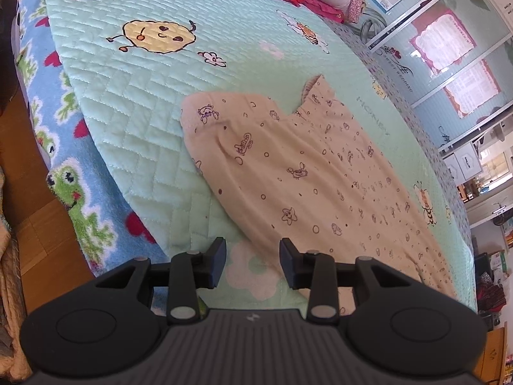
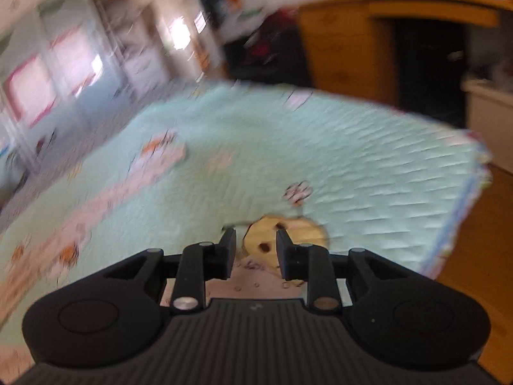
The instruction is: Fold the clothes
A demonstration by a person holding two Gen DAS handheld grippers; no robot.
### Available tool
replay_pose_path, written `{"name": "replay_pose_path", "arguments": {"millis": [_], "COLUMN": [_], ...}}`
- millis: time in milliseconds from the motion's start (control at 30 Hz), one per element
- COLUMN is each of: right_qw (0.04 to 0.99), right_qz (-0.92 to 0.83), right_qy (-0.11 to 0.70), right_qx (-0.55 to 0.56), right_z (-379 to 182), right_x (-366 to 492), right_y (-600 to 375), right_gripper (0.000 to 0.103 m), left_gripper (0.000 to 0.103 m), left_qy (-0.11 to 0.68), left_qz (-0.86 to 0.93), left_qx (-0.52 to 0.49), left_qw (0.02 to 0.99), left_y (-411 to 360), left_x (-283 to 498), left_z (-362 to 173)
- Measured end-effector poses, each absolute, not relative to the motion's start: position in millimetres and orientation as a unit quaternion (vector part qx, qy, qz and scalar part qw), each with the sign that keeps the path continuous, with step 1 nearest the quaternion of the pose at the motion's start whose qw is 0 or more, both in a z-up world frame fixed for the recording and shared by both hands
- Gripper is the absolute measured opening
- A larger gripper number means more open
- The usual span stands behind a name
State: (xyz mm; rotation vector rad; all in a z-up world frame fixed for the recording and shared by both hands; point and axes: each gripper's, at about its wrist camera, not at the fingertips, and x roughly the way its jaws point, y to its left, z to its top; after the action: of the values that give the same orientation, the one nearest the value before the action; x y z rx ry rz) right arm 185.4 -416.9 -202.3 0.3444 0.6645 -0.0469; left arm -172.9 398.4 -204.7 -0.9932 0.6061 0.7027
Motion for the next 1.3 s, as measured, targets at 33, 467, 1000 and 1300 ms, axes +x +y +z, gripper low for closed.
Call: {"name": "replay_pose_path", "arguments": {"millis": [33, 467, 1000, 1300], "right_qw": [0.927, 0.915, 0.913, 0.850], "right_qz": [-0.007, 0.098, 0.004, 0.007], "right_qy": [0.341, 0.390, 0.329, 0.329], "right_qx": [0.158, 0.046, 0.243, 0.412], "right_z": [-206.0, -207.5, -200.1, -248.9], "right_x": [194.2, 232.6, 240.2, 161.1], "right_y": [-416.6, -387.4, -401.6, -416.9], "right_gripper": [0.029, 0.008, 0.023, 0.027], "left_gripper": [0.039, 0.041, 0.041, 0.041], "left_qy": [0.281, 0.298, 0.292, 0.281], "left_qz": [0.326, 0.340, 0.337, 0.330], "left_qx": [-0.458, -0.435, -0.440, -0.447], "left_qw": [0.777, 0.779, 0.780, 0.782], "left_y": [397.7, 391.7, 391.3, 391.3], "left_x": [-173.4, -161.5, -163.6, -166.5], "left_z": [-204.3, -200.9, -202.9, -205.7]}}
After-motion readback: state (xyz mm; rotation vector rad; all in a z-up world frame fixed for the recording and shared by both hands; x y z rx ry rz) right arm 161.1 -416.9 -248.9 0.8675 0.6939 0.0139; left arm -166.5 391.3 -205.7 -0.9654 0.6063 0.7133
